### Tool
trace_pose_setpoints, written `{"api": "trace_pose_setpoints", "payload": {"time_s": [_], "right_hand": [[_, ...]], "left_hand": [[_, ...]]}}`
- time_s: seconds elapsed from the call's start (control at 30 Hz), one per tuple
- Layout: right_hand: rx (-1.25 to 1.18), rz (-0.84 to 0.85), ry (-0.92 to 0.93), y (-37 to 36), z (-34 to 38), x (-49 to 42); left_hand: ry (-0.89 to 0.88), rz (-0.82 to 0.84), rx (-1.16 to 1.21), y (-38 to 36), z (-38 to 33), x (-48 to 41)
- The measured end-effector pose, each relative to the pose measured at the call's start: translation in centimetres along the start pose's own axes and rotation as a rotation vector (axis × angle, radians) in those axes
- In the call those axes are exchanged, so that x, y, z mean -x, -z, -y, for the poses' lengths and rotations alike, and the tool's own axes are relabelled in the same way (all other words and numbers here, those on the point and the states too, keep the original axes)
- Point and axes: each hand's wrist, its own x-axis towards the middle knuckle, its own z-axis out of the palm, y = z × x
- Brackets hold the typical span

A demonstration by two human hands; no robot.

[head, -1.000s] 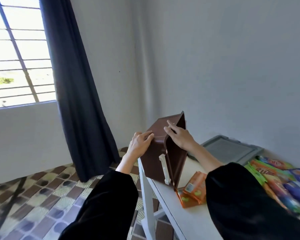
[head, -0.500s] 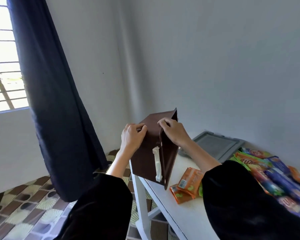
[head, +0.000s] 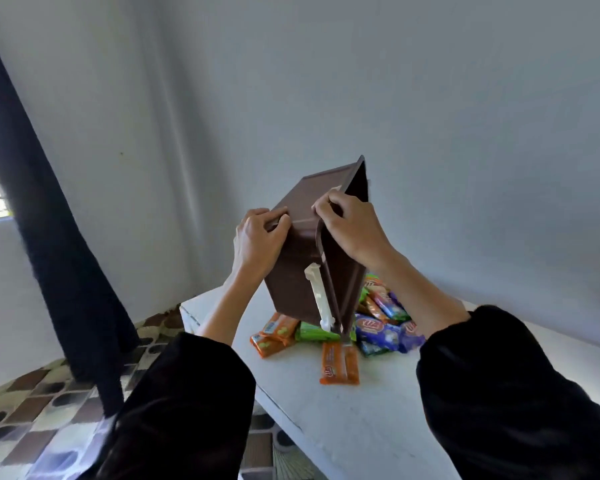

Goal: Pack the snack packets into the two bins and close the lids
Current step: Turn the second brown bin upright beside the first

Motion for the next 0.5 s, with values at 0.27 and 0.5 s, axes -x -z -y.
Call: {"api": "trace_pose_setpoints", "payload": {"time_s": [0.27, 0.5], "right_hand": [[0.094, -0.031, -0.146, 9.5, -2.7, 11.5], [0.132, -0.056, -0.309, 14.2, -4.1, 20.1]], "left_hand": [[0.021, 0.188, 0.187, -5.8, -6.5, 10.9], [-0.028, 0.331, 0.198, -8.6, -9.6, 19.2]]}}
